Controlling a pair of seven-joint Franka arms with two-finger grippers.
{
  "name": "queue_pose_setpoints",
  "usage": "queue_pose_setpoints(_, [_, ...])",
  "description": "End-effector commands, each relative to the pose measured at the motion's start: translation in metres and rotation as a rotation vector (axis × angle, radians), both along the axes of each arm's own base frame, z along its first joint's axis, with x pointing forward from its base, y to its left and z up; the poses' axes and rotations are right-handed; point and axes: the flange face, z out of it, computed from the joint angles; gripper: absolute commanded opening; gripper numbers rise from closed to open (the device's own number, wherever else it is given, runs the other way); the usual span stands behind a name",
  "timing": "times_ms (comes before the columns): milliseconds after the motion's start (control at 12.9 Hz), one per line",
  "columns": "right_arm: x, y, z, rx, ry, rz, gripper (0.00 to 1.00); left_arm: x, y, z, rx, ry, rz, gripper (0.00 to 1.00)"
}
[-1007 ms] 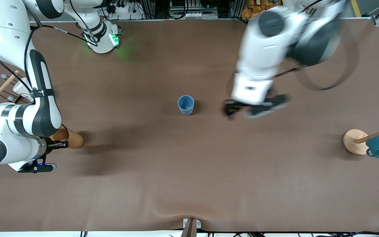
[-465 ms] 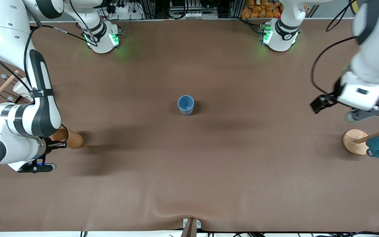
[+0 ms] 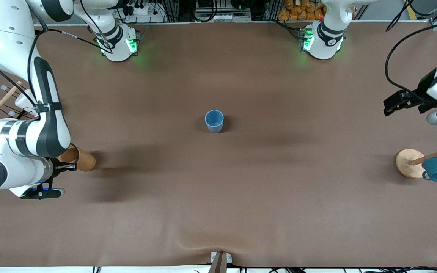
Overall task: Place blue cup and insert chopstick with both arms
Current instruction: 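Close the right gripper on the pink chopstick inside the wooden cup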
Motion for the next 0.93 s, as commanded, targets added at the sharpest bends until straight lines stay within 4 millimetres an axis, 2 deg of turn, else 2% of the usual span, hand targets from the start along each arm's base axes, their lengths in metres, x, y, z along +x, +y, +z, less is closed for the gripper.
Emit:
queue_pose_setpoints(0, [0.001,-0.001,0.007,0.001,0.0,-0.003,0.16,-0.014,-0.005,0.006,-0.01,0.006,-0.032,1.0])
queue_pose_setpoints(232, [-0.002,0.0,0.008,0.0,0.016,0.001,0.0,-0.011,-0.005,0.004,-0.011,0.009,-0.035,1.0])
queue_pose_setpoints(542, [-0.003,0.001,0.016,-0.004,0.025,0.005,0.0,-0.011,-0.007,0.005,-0.011,0.006,-0.038,1.0])
queue_pose_setpoints(852, [-0.005,-0.006,0.058,0.016,-0.025,0.062,0.0,-0.013,-0.005,0.009,-0.013,-0.001,-0.033,1.0])
